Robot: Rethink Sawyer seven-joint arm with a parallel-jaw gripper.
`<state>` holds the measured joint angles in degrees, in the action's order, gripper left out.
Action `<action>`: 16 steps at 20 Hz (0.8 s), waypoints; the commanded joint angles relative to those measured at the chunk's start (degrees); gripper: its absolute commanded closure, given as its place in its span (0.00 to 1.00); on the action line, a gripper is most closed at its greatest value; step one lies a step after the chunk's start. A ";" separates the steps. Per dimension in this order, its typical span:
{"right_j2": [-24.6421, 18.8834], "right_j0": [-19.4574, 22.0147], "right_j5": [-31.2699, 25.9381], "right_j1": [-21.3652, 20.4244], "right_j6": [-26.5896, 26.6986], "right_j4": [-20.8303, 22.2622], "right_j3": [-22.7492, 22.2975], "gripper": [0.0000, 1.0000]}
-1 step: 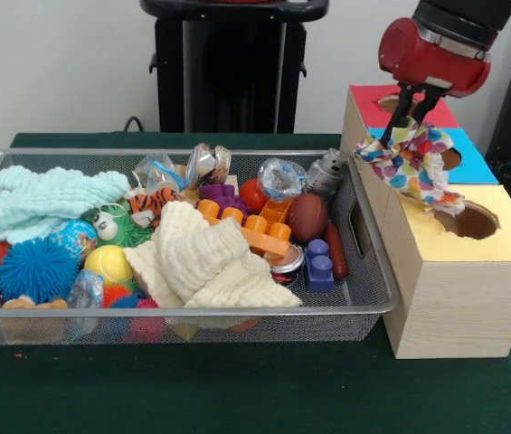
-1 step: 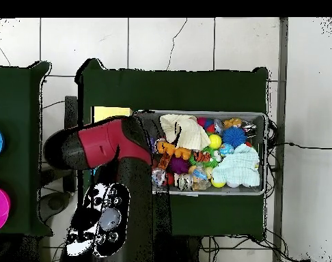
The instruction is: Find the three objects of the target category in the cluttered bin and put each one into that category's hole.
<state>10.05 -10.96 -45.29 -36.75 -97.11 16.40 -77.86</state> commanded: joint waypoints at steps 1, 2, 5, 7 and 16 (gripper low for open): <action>0.34 0.06 -6.67 3.74 -11.43 -1.22 4.21 1.00; 0.14 0.14 -6.48 3.94 -11.19 -1.43 4.62 1.00; -0.31 0.35 -6.06 4.52 -10.35 -1.74 5.77 1.00; -0.76 0.50 -5.39 5.21 -9.51 -1.64 6.90 1.00; -1.25 -0.02 -3.95 7.30 -6.60 0.19 9.77 1.00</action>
<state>10.32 -11.46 -45.43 -33.29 -97.11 15.95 -70.11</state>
